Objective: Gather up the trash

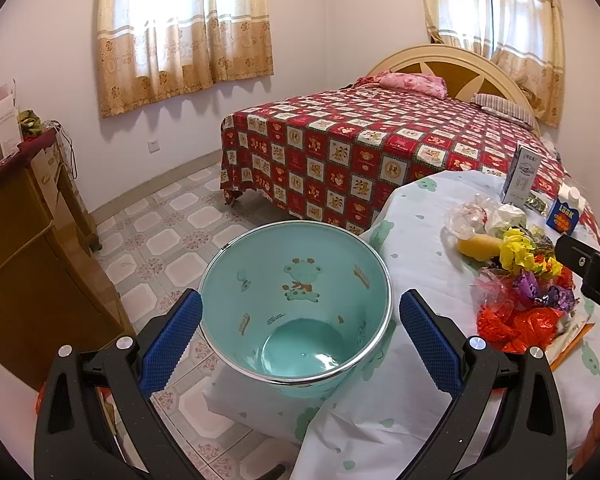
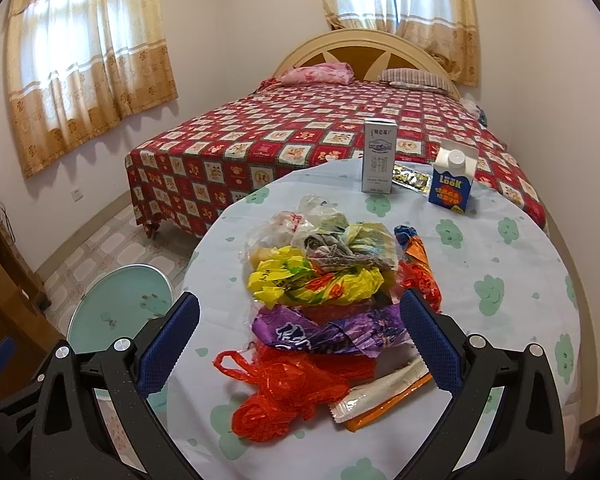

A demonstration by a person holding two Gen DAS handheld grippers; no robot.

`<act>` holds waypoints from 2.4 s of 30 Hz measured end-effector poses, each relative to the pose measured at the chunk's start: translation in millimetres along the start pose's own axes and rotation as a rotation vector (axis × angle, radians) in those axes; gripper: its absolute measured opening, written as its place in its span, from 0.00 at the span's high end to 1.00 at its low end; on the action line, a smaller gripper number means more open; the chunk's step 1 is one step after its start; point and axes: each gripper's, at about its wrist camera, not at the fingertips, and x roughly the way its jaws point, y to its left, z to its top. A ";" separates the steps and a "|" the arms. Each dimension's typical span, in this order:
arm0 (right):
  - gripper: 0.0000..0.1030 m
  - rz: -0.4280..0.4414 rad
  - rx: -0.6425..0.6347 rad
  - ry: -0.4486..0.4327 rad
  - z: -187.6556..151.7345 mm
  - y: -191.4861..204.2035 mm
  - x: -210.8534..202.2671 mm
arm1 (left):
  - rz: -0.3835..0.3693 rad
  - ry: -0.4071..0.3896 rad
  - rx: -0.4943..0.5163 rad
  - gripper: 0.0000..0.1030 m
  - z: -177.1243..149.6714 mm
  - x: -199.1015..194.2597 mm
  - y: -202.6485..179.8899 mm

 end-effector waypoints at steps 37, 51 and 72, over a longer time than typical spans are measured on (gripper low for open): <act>0.04 0.019 -0.025 0.010 -5.7 14.2 2.9 | 0.013 0.005 -0.010 0.06 1.9 -0.1 2.8; 0.04 0.020 -0.024 0.011 -6.3 14.4 2.7 | 0.014 0.004 -0.012 0.06 1.0 0.3 2.6; 0.04 0.036 -0.006 0.029 -7.5 -0.4 5.6 | -0.003 0.014 0.006 0.06 3.0 1.0 -11.2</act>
